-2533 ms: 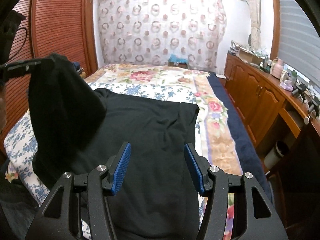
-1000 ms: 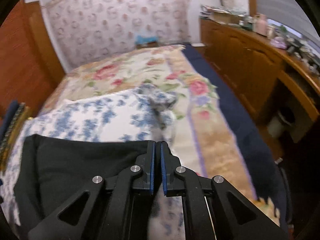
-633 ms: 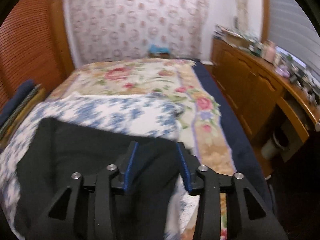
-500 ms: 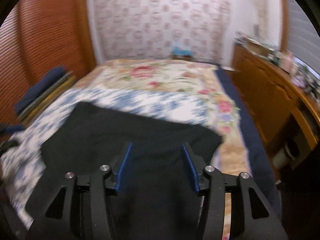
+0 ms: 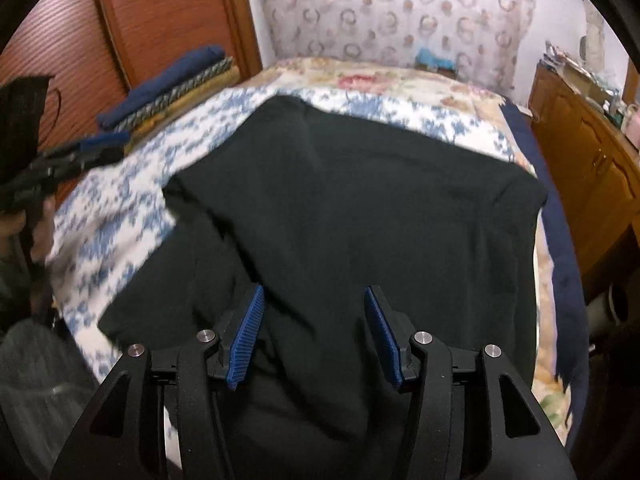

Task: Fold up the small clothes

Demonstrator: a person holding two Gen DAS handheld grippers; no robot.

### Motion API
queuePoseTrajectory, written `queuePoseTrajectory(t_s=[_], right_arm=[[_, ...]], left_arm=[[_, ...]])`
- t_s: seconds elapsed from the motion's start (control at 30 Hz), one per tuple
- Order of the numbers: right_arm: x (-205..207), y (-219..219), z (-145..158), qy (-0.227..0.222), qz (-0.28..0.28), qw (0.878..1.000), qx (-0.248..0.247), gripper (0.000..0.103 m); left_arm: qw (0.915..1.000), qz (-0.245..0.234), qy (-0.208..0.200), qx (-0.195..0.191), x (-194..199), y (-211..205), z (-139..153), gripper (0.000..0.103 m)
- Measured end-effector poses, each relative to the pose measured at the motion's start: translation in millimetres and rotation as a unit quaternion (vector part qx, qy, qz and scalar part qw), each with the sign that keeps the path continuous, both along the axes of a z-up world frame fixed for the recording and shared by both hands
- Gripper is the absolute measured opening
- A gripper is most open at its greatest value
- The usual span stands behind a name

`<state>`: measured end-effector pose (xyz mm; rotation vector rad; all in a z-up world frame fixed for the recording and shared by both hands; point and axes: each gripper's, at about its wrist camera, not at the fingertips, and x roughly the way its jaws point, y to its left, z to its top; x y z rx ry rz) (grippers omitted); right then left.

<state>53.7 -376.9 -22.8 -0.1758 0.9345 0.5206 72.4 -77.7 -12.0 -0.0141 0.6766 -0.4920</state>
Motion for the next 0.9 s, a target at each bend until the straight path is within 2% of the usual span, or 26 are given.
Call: queuePoseTrajectory(t_s=[0.1,0.13,0.2,0.23,0.37,0.47,0.57,0.7,0.77,0.8,0.87,0.9], right_arm=[[-5.7,-3.3,-6.2,0.007,-0.003,1.000,-0.001,0.053],[-6.4,-3.7,-7.6,0.008,-0.004,1.000,0.004,0.049],[-8.1,-3.6,-6.0,0.008,0.003,1.000,0.017,0.025],[-10.0,-2.2,-3.3,0.003,0.011,1.000,0.019,0.007],[-23.7,0.1,18.8,-0.039,0.020,0.999,0.016,0.003],[-32.8,-9.0,46.8,-0.063,0.010,0.998,0.020,0.003],[-38.2,-26.6,65.9,-0.078,-0.014,0.997,0.002,0.003],[-37.2,-50.2,57.2,-0.067,-0.053,0.996,-0.031,0.004],[-33.4,-56.5,42.6,-0.048,-0.069,0.995,-0.047,0.019],[-32.6,-57.5,38.8,-0.046,-0.073,0.995,-0.053,0.022],[-31.6,-58.1,36.7,-0.049,-0.074,0.995,-0.055,0.040],[-32.1,-56.6,37.9,-0.055,-0.074,0.994,-0.053,0.043]], left_arm=[[1.0000,0.000,0.000,-0.001,0.6,-0.1,-0.6,0.053],[1.0000,0.000,0.001,0.000,0.7,-0.2,-0.7,0.053],[1.0000,0.000,0.001,0.000,0.9,0.1,-0.9,0.053],[1.0000,0.001,0.001,0.000,1.0,0.2,-0.9,0.053],[1.0000,0.003,-0.001,-0.002,0.7,0.2,0.0,0.053],[1.0000,0.001,-0.004,-0.004,-0.3,0.1,1.3,0.053],[1.0000,0.000,-0.007,-0.004,-2.0,-1.0,3.6,0.053],[0.9999,0.000,-0.012,-0.004,-4.4,-1.5,6.6,0.053],[0.9999,0.000,-0.013,-0.004,-5.2,-1.5,7.7,0.053],[0.9999,0.000,-0.013,-0.003,-5.6,-1.5,8.1,0.053],[0.9999,0.000,-0.015,-0.002,-6.0,-1.4,9.3,0.053],[0.9999,0.001,-0.016,0.000,-6.1,-1.6,9.8,0.053]])
